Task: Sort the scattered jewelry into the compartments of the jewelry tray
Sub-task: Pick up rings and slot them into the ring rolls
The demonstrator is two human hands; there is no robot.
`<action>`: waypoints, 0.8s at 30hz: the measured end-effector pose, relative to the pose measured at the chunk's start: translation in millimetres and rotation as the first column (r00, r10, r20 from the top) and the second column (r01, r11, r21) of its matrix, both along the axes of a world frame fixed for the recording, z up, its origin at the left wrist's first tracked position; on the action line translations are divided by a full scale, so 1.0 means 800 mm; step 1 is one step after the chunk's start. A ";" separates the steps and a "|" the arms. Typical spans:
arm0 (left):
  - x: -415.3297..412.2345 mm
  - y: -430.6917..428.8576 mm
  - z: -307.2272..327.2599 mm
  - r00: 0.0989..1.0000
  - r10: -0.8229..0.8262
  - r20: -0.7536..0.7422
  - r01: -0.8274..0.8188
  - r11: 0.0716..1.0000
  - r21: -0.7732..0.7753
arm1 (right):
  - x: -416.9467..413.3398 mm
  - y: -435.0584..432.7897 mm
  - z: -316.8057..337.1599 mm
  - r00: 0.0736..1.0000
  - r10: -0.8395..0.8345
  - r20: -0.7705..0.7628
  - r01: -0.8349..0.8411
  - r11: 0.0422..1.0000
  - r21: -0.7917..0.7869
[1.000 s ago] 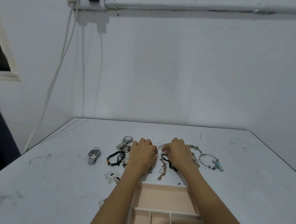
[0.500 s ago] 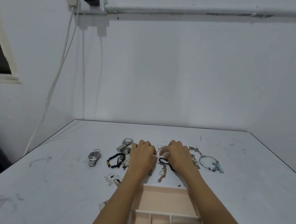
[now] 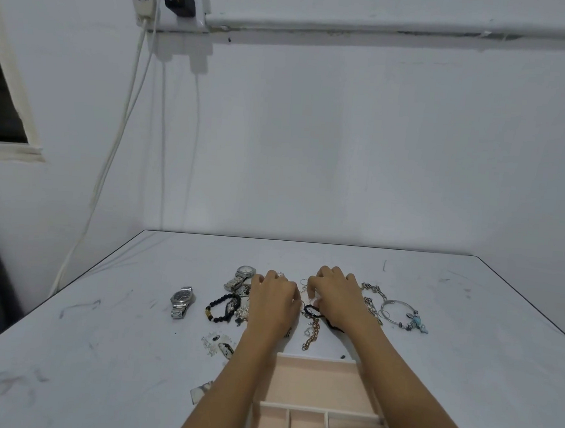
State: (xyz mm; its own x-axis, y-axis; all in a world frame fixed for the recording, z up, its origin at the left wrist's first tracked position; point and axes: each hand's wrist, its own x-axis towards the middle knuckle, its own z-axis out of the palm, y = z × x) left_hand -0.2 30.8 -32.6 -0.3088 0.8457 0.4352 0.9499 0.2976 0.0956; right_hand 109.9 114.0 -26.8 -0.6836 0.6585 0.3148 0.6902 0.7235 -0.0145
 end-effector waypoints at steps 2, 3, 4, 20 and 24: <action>-0.001 -0.003 0.001 0.999 -0.007 0.043 0.004 0.998 0.056 | 0.005 -0.001 0.005 0.999 -0.021 -0.027 0.022 0.998 0.050; -0.002 -0.005 0.002 0.997 -0.014 0.078 0.007 0.996 0.089 | 0.009 -0.002 0.007 0.996 -0.034 -0.084 0.037 0.999 0.029; -0.003 -0.007 0.005 0.993 -0.027 0.116 0.012 0.993 0.121 | 0.015 -0.003 0.009 0.983 -0.058 -0.173 0.054 0.998 -0.031; 0.064 -0.132 0.003 0.613 -0.448 0.651 0.299 0.894 0.334 | 0.145 -0.132 0.007 0.628 -0.123 -0.769 -0.359 0.830 -0.426; 0.075 -0.147 0.009 0.621 -0.497 0.607 0.370 0.868 0.332 | 0.165 -0.161 -0.005 0.660 -0.098 -0.745 -0.378 0.813 -0.442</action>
State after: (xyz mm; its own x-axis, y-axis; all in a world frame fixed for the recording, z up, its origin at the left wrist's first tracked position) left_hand 59.5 -87.0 -25.5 -0.1796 0.8953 0.4075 0.6335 -0.2117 0.7442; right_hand 241.5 -14.4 -30.6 -0.4954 0.7833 0.3755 0.1722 0.5122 -0.8414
